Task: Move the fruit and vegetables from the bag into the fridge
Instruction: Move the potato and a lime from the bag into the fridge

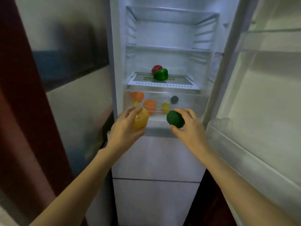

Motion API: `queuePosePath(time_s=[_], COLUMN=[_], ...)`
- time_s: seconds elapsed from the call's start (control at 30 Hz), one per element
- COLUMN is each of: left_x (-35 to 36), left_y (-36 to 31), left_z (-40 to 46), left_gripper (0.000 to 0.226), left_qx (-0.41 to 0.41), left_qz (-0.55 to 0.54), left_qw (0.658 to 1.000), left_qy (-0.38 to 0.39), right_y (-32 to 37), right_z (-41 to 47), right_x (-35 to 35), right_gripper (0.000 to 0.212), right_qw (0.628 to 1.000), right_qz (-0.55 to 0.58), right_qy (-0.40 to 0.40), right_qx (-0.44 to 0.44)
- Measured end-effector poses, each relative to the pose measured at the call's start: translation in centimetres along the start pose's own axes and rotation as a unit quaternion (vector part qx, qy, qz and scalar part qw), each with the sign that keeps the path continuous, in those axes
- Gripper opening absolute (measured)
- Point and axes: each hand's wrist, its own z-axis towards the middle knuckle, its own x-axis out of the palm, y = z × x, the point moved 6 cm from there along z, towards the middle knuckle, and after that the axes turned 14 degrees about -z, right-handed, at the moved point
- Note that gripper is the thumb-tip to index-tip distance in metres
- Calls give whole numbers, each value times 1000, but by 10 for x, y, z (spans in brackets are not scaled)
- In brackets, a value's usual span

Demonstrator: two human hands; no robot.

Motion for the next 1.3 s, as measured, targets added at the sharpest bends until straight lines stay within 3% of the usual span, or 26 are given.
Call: queuePosePath(time_s=[0.27,0.73,1.0,1.17,1.3], left_x=[24,60,96,113,126], left_y=[36,106,157,187,209], left_z=[125,266,348,391,413], left_gripper=[71,70,70,68,69], left_qx=[32,71,13,10,-45], left_qz=[3,-3,27,66,87], left_qw=[999,997,1000,998,994], left_qy=[-30,-28,-9,15,55], right_y=[-26,-63,-92,-104,-107], right_z=[132,240,265,265,261], right_x=[50,96,95,107,117], right_gripper=[50,48,47,49,50], right_qw=[997,998,997,998,998], right_qz=[56,23,-19,-39,-39], right_qy=[-54,-61,-60,-29,-3], right_qx=[-6,21,36,51,43])
